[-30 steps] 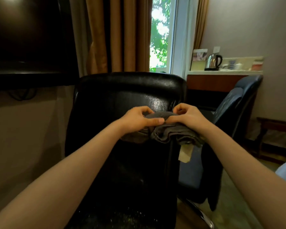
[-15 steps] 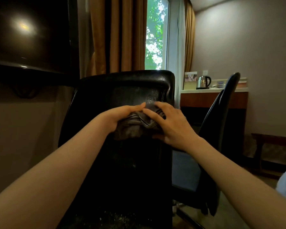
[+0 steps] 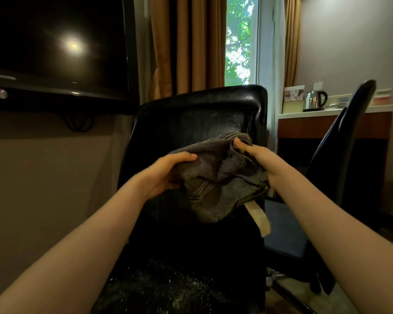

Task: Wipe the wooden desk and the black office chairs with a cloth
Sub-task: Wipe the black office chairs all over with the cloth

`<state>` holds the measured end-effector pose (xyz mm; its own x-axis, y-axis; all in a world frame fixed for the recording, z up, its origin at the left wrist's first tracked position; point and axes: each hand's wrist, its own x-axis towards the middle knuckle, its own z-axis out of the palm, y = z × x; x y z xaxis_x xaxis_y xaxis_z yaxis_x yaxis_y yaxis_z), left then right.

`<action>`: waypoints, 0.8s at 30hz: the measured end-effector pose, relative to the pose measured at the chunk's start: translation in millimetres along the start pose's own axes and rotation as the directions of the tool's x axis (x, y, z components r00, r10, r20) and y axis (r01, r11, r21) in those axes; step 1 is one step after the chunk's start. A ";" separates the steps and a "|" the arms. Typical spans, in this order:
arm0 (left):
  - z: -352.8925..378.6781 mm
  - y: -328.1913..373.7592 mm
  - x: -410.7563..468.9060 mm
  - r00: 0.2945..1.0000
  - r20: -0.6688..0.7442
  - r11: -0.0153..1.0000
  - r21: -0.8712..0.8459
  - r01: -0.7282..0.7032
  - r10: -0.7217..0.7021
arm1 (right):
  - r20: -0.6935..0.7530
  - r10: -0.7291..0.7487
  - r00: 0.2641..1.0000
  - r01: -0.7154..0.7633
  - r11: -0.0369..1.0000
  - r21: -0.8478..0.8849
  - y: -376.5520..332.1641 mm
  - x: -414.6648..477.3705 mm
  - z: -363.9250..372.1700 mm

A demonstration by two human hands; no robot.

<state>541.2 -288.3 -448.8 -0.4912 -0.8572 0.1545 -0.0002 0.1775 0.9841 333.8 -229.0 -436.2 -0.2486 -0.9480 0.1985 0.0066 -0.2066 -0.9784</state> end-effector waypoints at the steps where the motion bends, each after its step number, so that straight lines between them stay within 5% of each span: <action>1: 1.6 -3.8 -3.0 0.999 -0.017 0.996 -0.072 -0.051 0.050 | 0.025 0.029 0.999 -0.031 0.997 0.075 2.0 0.7 2.7; 5: 12.2 -6.6 -9.5 0.997 0.011 0.980 -0.187 -0.069 0.073 | 0.086 0.050 0.995 -0.067 0.976 0.209 2.9 1.4 5.5; 9: 26.6 1.7 -4.0 0.989 -0.148 0.979 -0.205 -0.003 -0.028 | -0.001 0.136 0.991 -0.134 0.984 0.120 4.1 3.7 9.4; 12: 36.5 11.1 0.5 0.984 -0.164 0.935 -0.354 0.002 -0.064 | 0.119 0.005 0.993 -0.026 0.985 0.171 5.8 -9.0 22.0; 14: 43.4 19.5 2.1 0.993 -0.115 0.917 -0.397 -0.045 -0.001 | 0.111 -0.149 0.983 0.157 0.985 -0.068 16.2 -15.1 39.1; 16: 47.1 29.3 1.3 0.997 -0.029 0.921 -0.381 -0.077 0.071 | 0.028 -0.333 0.942 0.314 0.852 -0.418 29.0 -12.2 50.3; 20: 42.6 51.0 8.4 0.987 0.097 0.968 -0.229 -0.105 0.130 | -0.175 -0.702 0.690 0.529 0.655 -0.540 3.4 -8.3 32.0; 22: 45.3 58.4 17.4 0.988 -0.028 0.981 0.123 -0.150 0.155 | -0.147 -0.853 0.502 0.455 0.404 -0.793 -27.7 3.2 18.0; 24: 53.3 58.9 24.3 0.965 -0.110 0.867 0.472 -0.162 0.240 | -0.016 -0.889 0.459 0.184 0.112 -0.976 -53.7 22.6 9.2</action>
<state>482.8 -272.9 -391.7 -0.3783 -0.8374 0.3944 -0.3315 0.5204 0.7869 336.8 -241.6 -378.6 -0.1352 -0.2473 0.9595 -0.9908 0.0383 -0.1297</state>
